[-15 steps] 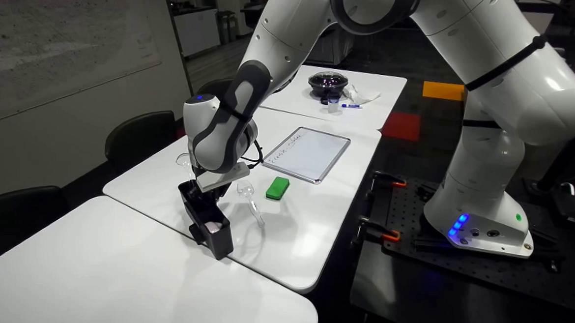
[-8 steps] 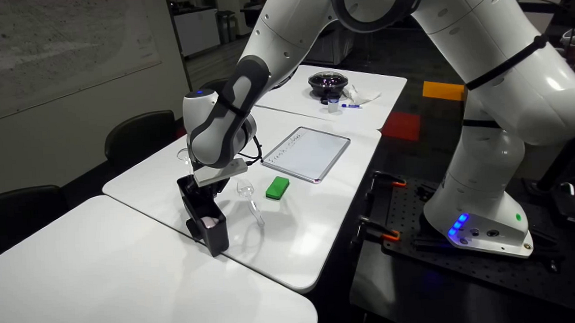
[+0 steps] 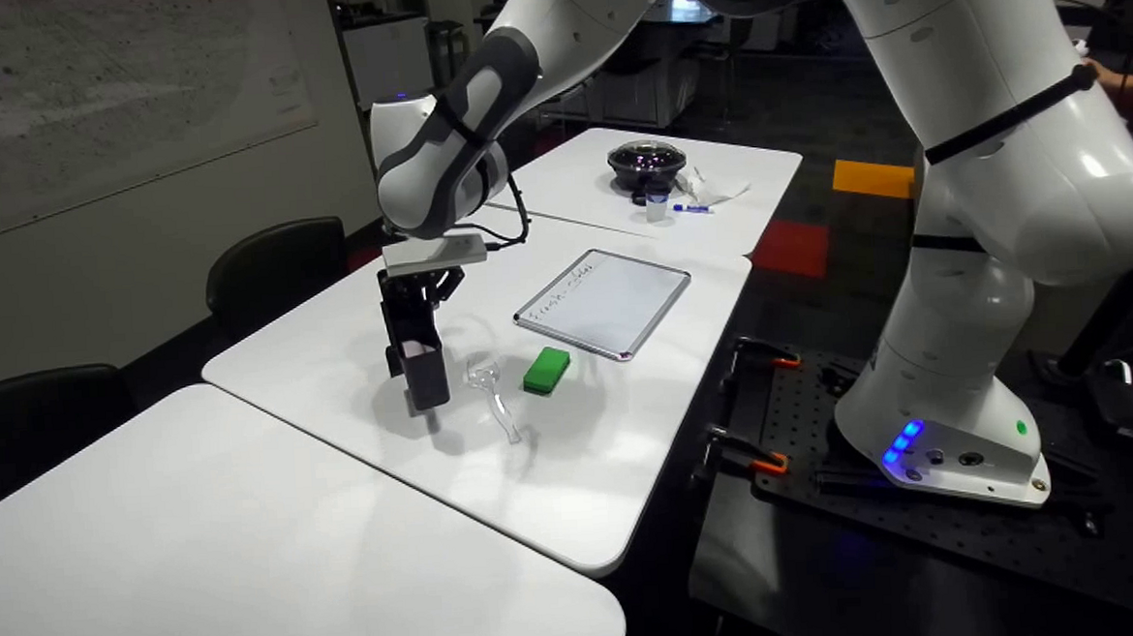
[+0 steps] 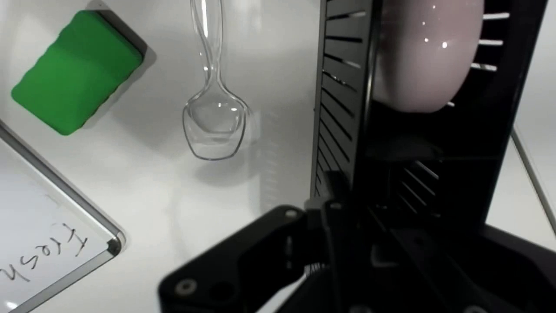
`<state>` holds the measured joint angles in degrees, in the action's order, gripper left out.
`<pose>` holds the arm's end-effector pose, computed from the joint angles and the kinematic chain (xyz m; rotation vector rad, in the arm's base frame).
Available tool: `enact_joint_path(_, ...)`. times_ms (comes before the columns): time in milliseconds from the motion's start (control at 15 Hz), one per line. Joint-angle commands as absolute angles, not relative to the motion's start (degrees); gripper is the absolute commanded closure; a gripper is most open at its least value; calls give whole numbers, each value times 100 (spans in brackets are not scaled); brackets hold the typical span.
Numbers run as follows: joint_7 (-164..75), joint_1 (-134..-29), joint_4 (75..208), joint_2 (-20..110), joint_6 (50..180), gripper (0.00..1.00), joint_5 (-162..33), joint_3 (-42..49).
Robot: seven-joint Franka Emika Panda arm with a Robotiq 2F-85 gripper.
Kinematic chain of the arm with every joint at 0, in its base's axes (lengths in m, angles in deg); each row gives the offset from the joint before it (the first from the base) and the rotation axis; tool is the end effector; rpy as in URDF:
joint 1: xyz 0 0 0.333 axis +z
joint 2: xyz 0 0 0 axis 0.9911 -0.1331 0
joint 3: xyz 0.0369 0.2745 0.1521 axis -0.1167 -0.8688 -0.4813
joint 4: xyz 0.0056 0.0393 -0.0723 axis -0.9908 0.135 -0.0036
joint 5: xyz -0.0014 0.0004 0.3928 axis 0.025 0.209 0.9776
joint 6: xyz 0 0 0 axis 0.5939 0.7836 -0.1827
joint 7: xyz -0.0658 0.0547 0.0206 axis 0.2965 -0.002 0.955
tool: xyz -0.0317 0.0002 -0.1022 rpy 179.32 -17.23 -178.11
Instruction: Move the cutlery holder to the right
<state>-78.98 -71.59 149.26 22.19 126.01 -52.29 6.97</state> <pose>0.6750 0.0480 0.1966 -2.8869 1.0620 -0.1679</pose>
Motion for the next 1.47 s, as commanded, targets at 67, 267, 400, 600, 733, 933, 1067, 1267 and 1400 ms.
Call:
enact_joint_path(67,-8392,-7694,14721,2560,12150,99,-5015,888)
enact_joint_path(267,-8636,-8151,14568,2515,12120,99,-4775,956)
enact_joint_path(400,-8767,-8435,14527,2487,12123,99,-4596,985)
enact_joint_path(600,-8912,-8809,14574,2499,12205,99,-4317,1011)
enact_joint_path(733,-8931,-8997,14618,2522,12252,99,-4178,1004)
enact_joint_path(933,-8741,-9089,14625,2413,12325,95,-4216,979)
enact_joint_path(1067,-8670,-9162,14624,2412,12322,95,-4133,924)
enact_joint_path(1267,-8667,-9155,14624,2412,12322,95,-4124,896)
enact_joint_path(1400,-8966,-8998,14553,2265,12670,99,-4208,1030)
